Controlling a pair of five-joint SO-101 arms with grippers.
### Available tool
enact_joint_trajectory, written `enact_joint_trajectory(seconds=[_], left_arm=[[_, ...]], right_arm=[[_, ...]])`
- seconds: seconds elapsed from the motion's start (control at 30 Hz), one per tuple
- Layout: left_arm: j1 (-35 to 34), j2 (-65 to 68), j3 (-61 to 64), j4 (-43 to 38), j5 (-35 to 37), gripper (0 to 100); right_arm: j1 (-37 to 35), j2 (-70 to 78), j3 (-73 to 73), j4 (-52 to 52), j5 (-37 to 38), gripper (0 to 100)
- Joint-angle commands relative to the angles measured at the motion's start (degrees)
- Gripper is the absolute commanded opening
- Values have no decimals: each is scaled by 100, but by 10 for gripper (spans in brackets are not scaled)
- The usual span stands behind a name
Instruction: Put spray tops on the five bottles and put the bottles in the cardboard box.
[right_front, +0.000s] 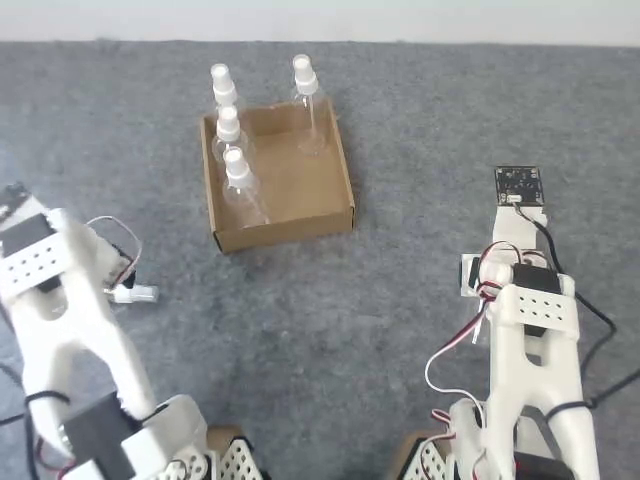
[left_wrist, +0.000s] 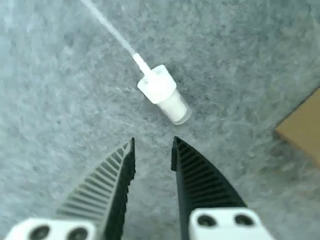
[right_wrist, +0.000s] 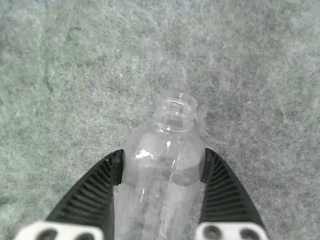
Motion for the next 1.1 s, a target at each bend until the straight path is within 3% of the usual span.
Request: enact_joint_trajectory(seconds=[0.0,0.23,0.43,0.6,0.8,1.07], left_arm=[[-185,-70,-382,-44,-1275,105],[-378,-62,-514,-615,-4026,104],[-334,-26,-435,-791,-6901,104],[-334,-26,-453,-800,-7824,86],[-334,-26,-462,-686,-9424,66],[-114,-18,-901,193,-10163,66]], right_arm=[[-31,-171,9,-136,-53,64],[-31,-171,9,-136,-53,64],[-31,-171,9,-136,-53,64],[-31,-171,9,-136,-53,64],[-136,-171,97,-268,-44,65],[-198,-180,299,-585,-9,65]])
